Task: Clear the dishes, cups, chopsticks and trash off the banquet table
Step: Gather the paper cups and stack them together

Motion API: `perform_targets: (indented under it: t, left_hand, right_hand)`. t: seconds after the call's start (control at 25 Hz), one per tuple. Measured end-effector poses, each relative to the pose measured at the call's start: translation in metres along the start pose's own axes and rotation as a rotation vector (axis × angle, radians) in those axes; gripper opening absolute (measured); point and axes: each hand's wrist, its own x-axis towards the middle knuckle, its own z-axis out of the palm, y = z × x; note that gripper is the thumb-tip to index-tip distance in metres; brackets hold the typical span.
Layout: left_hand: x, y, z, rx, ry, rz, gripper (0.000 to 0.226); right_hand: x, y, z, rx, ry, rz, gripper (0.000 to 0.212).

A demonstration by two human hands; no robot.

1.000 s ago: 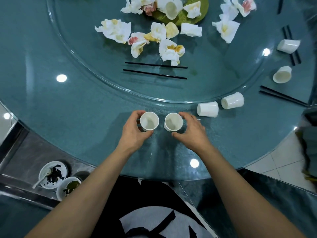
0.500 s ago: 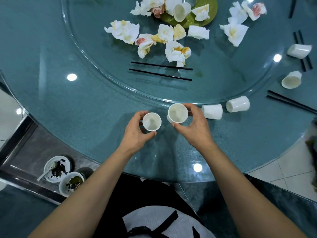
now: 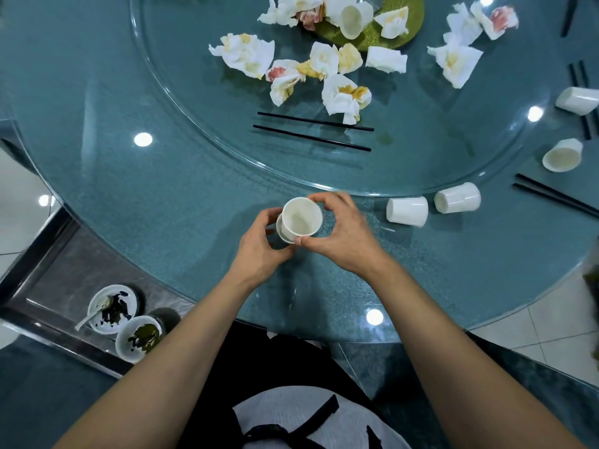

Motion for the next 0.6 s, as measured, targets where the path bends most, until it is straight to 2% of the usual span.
perform_targets:
  t: [0.16,0.28,0.6]
  left_hand:
    - [0.0,-0.001,-0.004,-0.017,-0.009,0.025,0.075]
    - [-0.001,0.001,-0.007,-0.026,-0.016,0.049,0.082]
    - [-0.002,0.01,-0.008,-0.049,-0.025,0.113,0.066]
  right_hand:
    - [0.001,0.006,0.009,-0.048,-0.038,0.021,0.082]
    - [0.002,0.011,0.013,-0.043,-0.039,0.008,0.079]
    - [0.006,0.022,0.017,-0.005,-0.034,0.011,0.065]
